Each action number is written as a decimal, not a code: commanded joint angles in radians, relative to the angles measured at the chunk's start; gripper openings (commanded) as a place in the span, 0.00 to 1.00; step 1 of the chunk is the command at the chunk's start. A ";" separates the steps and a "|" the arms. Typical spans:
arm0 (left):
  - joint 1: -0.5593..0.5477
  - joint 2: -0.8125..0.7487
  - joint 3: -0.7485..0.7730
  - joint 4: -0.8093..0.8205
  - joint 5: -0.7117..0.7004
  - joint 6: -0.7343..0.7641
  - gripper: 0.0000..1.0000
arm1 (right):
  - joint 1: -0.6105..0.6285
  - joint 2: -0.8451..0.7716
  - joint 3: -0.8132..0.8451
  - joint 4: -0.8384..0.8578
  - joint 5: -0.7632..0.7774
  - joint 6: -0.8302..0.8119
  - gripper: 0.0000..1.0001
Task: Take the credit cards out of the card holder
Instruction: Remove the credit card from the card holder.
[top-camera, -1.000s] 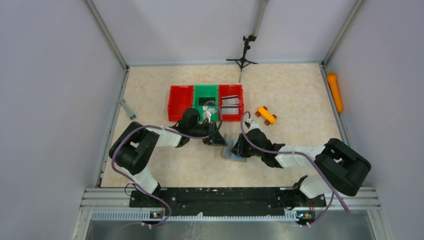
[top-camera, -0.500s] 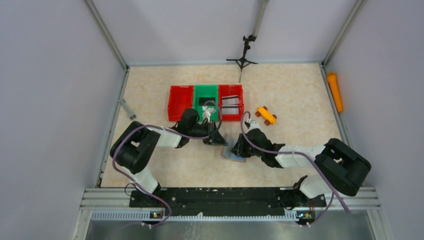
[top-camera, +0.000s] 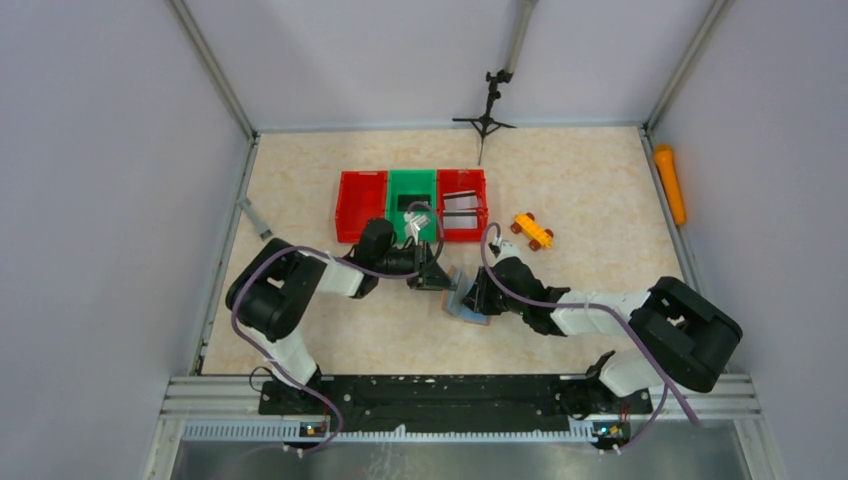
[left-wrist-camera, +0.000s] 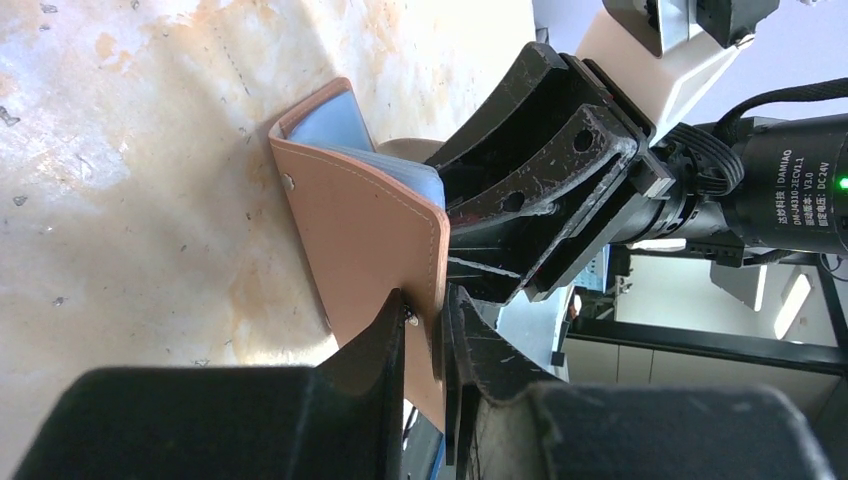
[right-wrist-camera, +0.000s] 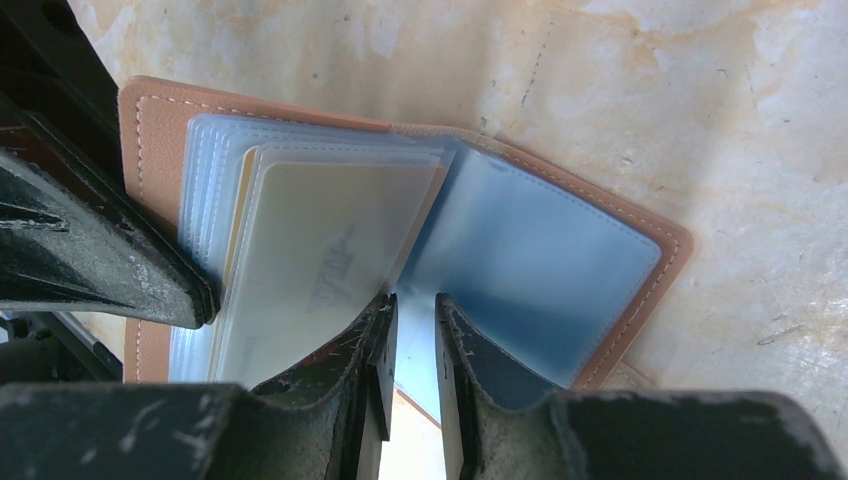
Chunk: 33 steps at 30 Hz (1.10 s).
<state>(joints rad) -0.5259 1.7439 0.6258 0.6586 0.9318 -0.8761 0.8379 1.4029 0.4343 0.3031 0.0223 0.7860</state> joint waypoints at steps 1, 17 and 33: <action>-0.011 -0.011 0.004 0.105 0.084 -0.030 0.00 | 0.011 0.011 0.010 0.012 0.001 -0.013 0.24; -0.014 -0.078 0.081 -0.344 -0.134 0.236 0.00 | 0.011 -0.167 -0.054 -0.004 0.056 -0.017 0.48; -0.021 -0.088 0.084 -0.353 -0.138 0.248 0.00 | 0.012 -0.206 -0.053 0.021 -0.017 -0.017 0.77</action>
<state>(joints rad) -0.5396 1.6840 0.6888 0.3046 0.7944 -0.6506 0.8379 1.2167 0.3599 0.2993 0.0288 0.7773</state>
